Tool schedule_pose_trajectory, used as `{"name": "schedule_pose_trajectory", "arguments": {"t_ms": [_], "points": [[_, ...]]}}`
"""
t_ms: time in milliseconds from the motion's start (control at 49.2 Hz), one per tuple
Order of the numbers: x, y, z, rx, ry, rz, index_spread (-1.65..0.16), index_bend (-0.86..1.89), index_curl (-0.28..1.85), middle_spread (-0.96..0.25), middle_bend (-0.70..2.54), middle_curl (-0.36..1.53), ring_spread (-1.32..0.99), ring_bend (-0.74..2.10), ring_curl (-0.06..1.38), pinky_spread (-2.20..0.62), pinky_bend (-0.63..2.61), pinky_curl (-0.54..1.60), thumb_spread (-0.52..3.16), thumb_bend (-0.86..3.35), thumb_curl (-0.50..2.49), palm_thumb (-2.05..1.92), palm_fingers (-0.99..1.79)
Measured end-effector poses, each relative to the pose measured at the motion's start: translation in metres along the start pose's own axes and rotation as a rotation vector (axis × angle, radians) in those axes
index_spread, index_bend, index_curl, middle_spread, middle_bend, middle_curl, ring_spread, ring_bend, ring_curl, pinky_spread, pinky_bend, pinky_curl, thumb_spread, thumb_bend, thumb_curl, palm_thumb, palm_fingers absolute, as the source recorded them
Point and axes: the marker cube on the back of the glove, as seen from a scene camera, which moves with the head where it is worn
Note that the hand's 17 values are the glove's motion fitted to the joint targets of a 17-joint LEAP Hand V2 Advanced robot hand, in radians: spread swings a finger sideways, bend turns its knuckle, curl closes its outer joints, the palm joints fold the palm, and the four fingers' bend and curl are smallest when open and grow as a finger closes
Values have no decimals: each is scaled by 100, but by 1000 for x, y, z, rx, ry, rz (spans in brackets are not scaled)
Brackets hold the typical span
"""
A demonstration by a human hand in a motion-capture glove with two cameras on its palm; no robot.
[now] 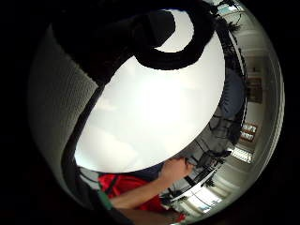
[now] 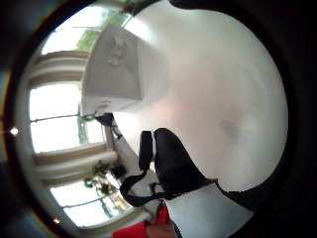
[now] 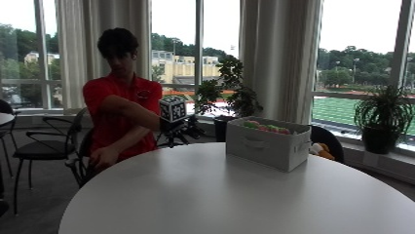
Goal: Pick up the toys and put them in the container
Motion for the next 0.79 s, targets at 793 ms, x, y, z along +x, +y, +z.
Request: {"name": "schedule_pose_trajectory", "arguments": {"t_ms": [793], "points": [[21, -7, 11, 36, 129, 84, -38, 11, 19, -10, 13, 23, -4, 27, 39, 10, 110, 34, 114, -4, 29, -3, -10]]}}
